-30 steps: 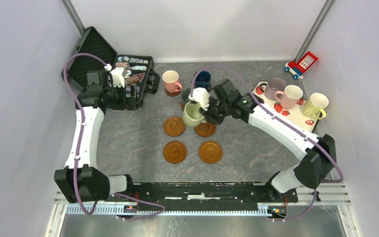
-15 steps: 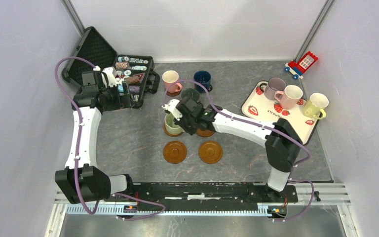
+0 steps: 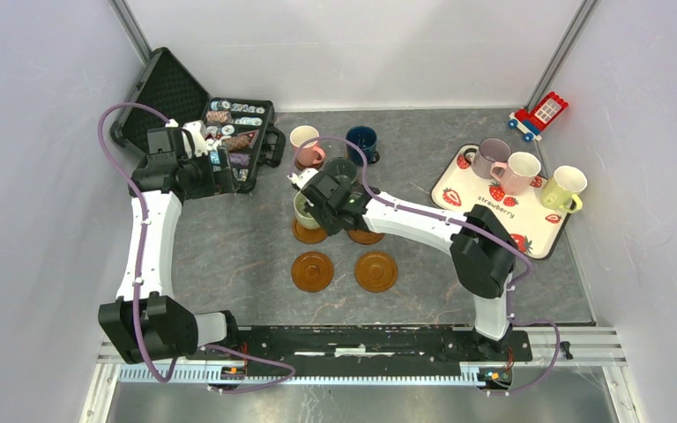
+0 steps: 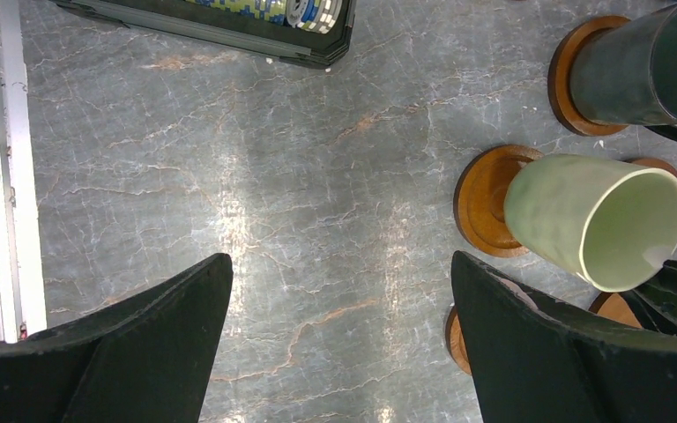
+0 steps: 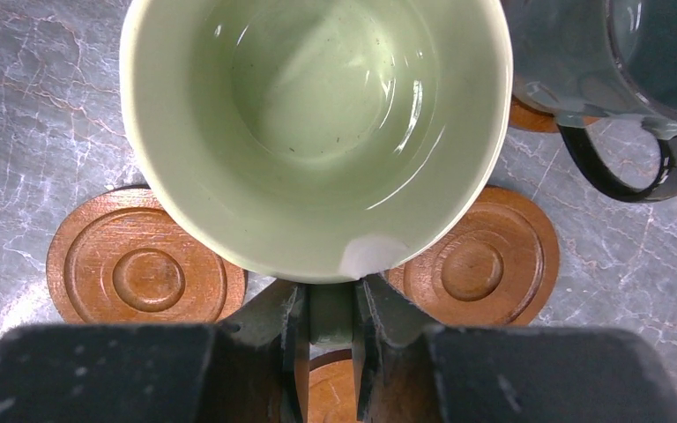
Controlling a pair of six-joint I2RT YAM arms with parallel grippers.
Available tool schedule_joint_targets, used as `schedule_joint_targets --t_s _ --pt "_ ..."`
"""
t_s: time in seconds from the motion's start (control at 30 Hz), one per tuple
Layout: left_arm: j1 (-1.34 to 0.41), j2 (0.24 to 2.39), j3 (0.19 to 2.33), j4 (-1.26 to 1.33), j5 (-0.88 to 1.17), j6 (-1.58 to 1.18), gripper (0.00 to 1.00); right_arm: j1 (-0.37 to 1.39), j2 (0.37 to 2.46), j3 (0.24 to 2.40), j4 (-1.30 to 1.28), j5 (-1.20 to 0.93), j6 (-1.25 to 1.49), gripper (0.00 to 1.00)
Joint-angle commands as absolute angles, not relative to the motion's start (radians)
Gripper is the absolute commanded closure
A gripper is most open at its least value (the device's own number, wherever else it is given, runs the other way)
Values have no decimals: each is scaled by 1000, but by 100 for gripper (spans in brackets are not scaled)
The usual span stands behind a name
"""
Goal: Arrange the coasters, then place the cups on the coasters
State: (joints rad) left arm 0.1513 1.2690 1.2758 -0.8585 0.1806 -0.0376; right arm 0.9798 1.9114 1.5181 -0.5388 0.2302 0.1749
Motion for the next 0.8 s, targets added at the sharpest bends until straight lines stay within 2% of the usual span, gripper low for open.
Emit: schedule_joint_targets --t_s 0.0,0.13,0.4,0.63,0.77 --pt "156 1262 1278 -830 160 -76 0 985 1913 1583 -477 253 233 100" --pt "156 1267 1278 -828 154 -75 0 985 1928 1571 -480 228 256 99" --pt "157 1268 1264 -819 146 -72 0 985 1953 1575 -481 212 266 89" --pt "156 1270 1260 -815 139 -72 0 986 1956 1553 -485 194 287 60" --pt "156 1273 1264 -815 140 -72 0 988 1938 1541 -482 159 290 55"
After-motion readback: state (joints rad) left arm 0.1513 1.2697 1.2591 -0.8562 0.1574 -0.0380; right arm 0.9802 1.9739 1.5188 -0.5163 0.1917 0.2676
